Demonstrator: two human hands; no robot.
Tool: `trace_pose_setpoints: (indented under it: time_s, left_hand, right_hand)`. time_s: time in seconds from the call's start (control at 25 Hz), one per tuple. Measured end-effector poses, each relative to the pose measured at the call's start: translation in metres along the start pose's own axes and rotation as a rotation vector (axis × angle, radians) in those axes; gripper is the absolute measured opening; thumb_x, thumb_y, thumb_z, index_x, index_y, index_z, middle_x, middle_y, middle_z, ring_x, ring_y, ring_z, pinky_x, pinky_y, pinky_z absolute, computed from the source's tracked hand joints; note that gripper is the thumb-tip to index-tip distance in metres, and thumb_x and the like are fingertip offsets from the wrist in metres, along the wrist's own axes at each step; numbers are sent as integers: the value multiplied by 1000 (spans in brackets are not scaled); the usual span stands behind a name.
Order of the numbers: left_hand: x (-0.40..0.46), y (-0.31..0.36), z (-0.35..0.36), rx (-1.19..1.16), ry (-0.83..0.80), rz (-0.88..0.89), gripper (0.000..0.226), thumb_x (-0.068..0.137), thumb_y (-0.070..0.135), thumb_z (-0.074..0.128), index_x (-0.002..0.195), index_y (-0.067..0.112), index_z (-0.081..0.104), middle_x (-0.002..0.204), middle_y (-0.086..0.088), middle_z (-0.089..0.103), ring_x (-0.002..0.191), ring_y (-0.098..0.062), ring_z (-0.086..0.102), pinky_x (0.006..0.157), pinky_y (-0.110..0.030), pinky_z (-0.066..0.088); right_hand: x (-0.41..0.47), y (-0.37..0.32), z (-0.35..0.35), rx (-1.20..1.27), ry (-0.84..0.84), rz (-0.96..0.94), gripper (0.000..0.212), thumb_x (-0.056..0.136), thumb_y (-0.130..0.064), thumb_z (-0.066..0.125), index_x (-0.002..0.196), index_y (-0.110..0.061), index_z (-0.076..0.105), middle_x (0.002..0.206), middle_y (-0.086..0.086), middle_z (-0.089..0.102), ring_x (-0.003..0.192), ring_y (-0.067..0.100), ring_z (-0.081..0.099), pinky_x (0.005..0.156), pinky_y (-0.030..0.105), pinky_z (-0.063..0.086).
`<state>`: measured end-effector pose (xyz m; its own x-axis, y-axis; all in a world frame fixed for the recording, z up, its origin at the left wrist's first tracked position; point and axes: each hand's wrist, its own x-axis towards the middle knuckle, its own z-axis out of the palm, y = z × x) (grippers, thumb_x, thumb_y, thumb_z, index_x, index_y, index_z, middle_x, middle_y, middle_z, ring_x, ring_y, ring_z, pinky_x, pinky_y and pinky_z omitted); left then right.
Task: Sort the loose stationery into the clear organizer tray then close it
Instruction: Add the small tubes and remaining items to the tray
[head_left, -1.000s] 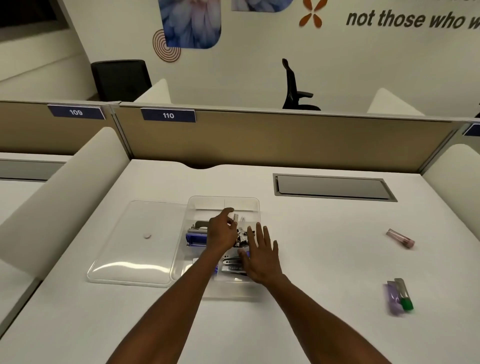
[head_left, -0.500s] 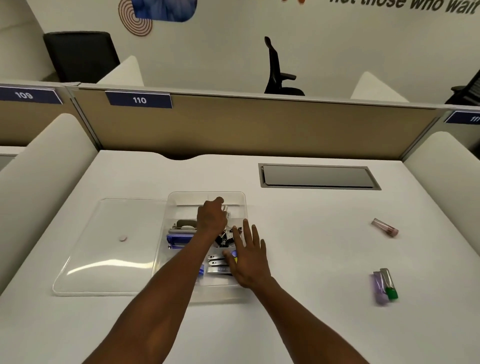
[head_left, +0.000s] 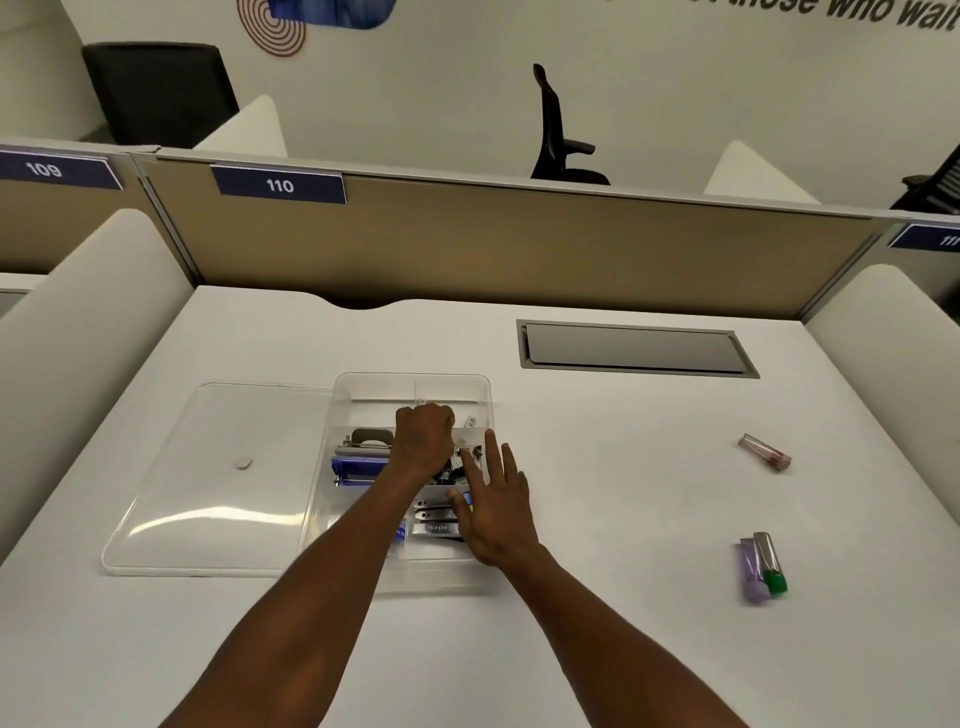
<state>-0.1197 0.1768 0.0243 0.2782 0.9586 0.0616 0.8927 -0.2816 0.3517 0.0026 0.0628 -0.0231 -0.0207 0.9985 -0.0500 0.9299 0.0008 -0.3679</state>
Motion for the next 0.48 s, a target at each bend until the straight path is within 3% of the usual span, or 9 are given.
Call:
trace_pose_setpoints:
  time_s: [0.12, 0.2, 0.28, 0.36, 0.48]
  left_hand:
    - [-16, 5, 8, -155, 69, 40, 22, 95, 15, 50, 100, 11, 71, 100, -9, 71, 101, -28, 62, 94, -38, 39]
    - [-29, 10, 16, -174, 42, 64, 33, 97, 16, 49, 125, 9, 65, 125, -15, 65, 123, -32, 54, 108, -41, 35]
    - [-39, 8, 22, -94, -71, 72, 48, 102, 23, 40, 149, 13, 38, 156, -12, 36, 147, -30, 25, 122, -42, 15]
    - [-44, 3, 23, -37, -129, 111, 57, 103, 26, 39, 155, 18, 20, 164, -8, 15, 152, -28, 3, 124, -41, 4]
    - [-54, -1, 13, -92, -85, 133, 56, 101, 20, 43, 154, 19, 25, 163, -7, 16, 152, -27, 1, 124, -40, 2]
  right_hand:
    - [0, -1, -2, 17, -6, 1, 64, 102, -48, 31, 159, -33, 7, 167, 2, -16, 155, 29, -7, 121, 54, 14]
    - [0, -2, -4, 31, -17, 6, 65, 102, -41, 34, 160, -30, 7, 168, 3, -13, 155, 30, -5, 122, 55, 17]
    - [0, -2, -6, 59, -33, 15, 67, 101, -35, 38, 160, -28, 6, 168, 3, -13, 155, 30, -5, 122, 55, 18]
    - [0, -1, -7, 80, -52, 16, 68, 102, -32, 39, 160, -26, 4, 167, 3, -14, 155, 30, -5, 122, 54, 18]
    - [0, 1, -14, 91, -74, -19, 69, 102, -37, 39, 160, -24, 4, 167, 5, -15, 155, 31, -5, 122, 53, 18]
